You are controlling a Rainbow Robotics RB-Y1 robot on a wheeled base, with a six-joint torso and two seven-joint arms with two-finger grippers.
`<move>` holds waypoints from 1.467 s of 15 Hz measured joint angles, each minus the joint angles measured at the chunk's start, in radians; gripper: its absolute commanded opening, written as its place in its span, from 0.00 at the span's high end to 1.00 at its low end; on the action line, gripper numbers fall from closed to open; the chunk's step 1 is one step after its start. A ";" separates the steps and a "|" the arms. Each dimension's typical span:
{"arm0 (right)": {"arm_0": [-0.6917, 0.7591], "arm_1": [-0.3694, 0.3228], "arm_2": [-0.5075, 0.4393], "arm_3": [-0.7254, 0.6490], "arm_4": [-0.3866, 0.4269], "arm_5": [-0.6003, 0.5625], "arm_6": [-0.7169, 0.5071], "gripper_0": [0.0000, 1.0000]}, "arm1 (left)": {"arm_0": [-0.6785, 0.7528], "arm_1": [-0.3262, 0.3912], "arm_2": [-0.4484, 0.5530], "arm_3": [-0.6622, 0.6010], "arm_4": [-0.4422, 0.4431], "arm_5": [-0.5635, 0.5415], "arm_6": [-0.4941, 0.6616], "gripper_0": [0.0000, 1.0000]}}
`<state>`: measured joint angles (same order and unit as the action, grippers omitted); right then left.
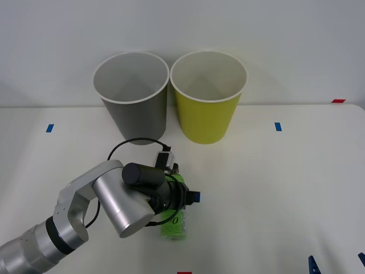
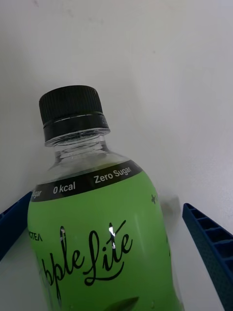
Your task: Put cans in the gray bin and PET bottles in the light green bin.
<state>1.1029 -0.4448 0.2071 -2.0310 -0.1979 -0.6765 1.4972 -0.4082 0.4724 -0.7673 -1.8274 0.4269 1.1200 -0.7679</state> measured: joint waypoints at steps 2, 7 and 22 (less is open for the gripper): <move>0.000 0.000 0.000 0.000 0.000 0.000 0.000 0.10 | 0.000 0.000 0.000 0.000 0.001 -0.002 -0.002 0.95; 0.000 0.000 0.000 0.000 0.000 0.000 0.000 0.10 | 0.001 0.008 0.000 -0.001 0.004 -0.012 -0.018 1.00; 0.000 0.000 0.000 0.000 0.000 0.000 0.000 0.11 | 0.002 0.159 -0.001 -0.243 -0.069 -0.027 -0.015 1.00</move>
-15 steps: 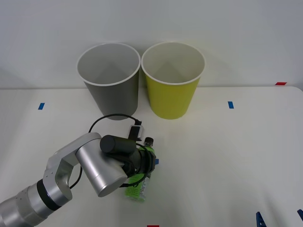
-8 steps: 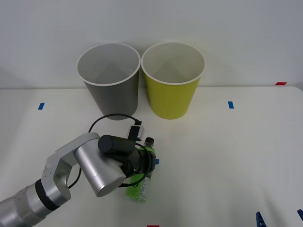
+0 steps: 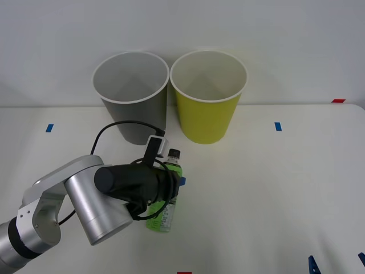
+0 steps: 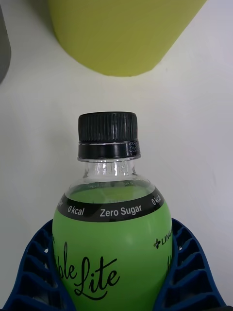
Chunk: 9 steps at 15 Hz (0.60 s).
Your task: Put cans in the gray bin and PET bottles in the light green bin.
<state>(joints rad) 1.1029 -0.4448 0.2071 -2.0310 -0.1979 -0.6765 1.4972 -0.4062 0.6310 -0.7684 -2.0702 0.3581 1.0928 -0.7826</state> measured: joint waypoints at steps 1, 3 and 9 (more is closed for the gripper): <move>0.000 0.000 0.000 0.000 0.000 0.000 0.000 0.10 | 0.002 0.016 0.000 -0.039 -0.019 -0.001 0.004 1.00; 0.000 0.000 0.000 0.000 0.000 0.000 0.000 0.10 | 0.016 0.045 0.001 -0.114 -0.069 -0.003 0.012 1.00; 0.000 0.000 0.000 0.000 0.000 0.000 0.000 0.10 | 0.135 0.120 0.007 -0.317 -0.317 -0.055 0.032 1.00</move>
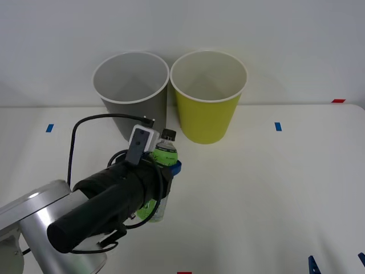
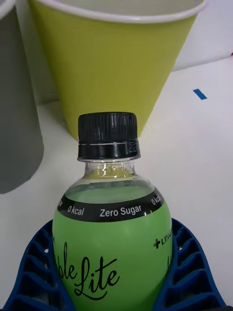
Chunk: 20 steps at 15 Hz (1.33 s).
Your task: Put cans in the gray bin and PET bottles in the light green bin.
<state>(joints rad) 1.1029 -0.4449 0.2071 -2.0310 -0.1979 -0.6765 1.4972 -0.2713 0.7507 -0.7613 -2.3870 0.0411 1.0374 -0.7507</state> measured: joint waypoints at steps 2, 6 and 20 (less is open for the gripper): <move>0.000 0.000 0.000 0.000 0.000 0.000 0.000 0.10 | 0.003 0.040 0.026 -0.045 -0.006 -0.002 -0.004 1.00; 0.000 0.000 0.000 0.000 0.000 0.000 0.000 0.11 | 0.004 0.091 0.126 -0.128 0.078 0.063 -0.088 1.00; 0.000 0.000 0.000 0.000 0.000 0.000 0.000 0.10 | 0.101 -0.207 0.907 -0.231 0.571 0.365 -0.843 1.00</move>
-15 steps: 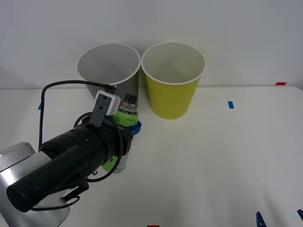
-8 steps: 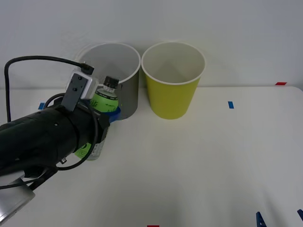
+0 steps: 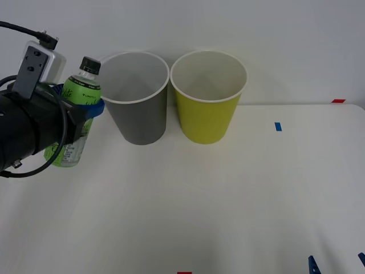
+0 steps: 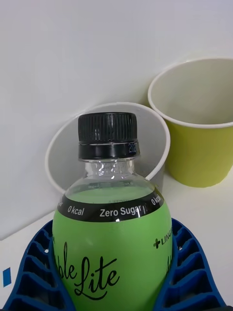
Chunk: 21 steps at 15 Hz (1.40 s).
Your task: Put cans in the gray bin and PET bottles in the light green bin.
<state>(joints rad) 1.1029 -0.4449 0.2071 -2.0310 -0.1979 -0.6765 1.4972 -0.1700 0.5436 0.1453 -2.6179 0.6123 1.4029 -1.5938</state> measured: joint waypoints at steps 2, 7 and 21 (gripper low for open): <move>0.000 0.000 0.000 0.000 0.000 0.000 0.000 0.10 | -0.088 -0.048 0.092 0.000 0.074 0.086 -0.018 1.00; 0.000 0.000 0.000 0.000 0.000 0.000 0.000 0.11 | -0.346 -0.117 0.171 0.000 0.110 0.217 -0.026 1.00; 0.000 0.000 0.000 0.000 0.000 0.000 0.000 0.10 | -0.717 -0.377 -0.027 0.435 -0.131 0.085 -0.067 1.00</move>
<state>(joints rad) 1.1029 -0.4449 0.2071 -2.0310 -0.1979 -0.6765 1.4972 -0.8866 0.1661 0.1187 -2.1834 0.4810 1.4879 -1.6613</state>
